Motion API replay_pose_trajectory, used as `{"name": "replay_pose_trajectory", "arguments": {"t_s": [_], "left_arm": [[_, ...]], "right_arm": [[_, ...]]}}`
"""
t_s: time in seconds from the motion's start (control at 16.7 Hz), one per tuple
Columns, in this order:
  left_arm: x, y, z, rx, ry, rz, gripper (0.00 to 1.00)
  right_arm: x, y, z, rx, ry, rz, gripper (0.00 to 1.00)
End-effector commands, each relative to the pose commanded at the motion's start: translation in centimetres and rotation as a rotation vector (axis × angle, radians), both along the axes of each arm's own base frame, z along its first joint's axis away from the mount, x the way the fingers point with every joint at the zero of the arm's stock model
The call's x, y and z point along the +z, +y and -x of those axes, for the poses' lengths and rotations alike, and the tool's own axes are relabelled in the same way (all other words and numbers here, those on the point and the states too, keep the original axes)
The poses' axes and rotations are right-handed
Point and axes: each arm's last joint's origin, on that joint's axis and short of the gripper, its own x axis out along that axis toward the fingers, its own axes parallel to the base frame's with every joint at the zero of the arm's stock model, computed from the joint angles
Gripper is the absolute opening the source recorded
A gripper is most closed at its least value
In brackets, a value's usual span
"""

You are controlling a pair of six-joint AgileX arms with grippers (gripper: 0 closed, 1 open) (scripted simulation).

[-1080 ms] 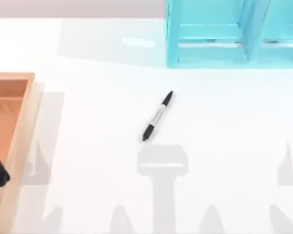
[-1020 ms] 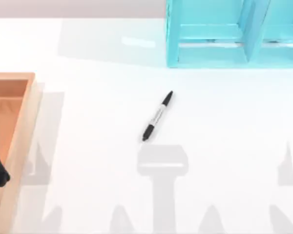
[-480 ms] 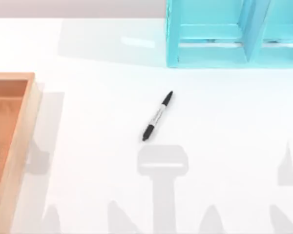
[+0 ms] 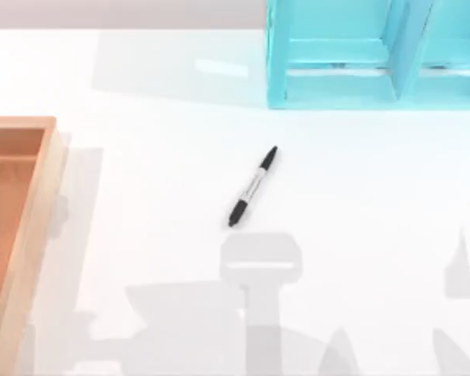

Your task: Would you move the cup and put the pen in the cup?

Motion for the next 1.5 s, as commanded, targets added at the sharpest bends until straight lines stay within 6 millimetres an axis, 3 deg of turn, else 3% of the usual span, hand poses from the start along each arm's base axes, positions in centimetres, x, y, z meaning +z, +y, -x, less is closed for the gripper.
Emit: {"name": "replay_pose_trajectory", "arguments": {"t_s": [0.3,0.54,1.02,1.5], "left_arm": [[-0.9,2.3,-6.9,-0.003,0.353,0.037,1.00],[-1.7,3.6,-9.6,-0.007,0.507,0.062,1.00],[-2.3,3.7,-10.0,-0.011,0.536,0.067,1.00],[-10.7,3.9,-10.2,-0.008,0.528,0.066,1.00]], "right_arm": [[0.0,0.0,0.0,0.000,0.000,0.000,1.00],[0.0,0.0,0.0,0.000,0.000,0.000,1.00],[0.0,0.0,0.0,0.000,0.000,0.000,1.00],[0.0,0.0,0.0,0.000,0.000,0.000,1.00]]}}
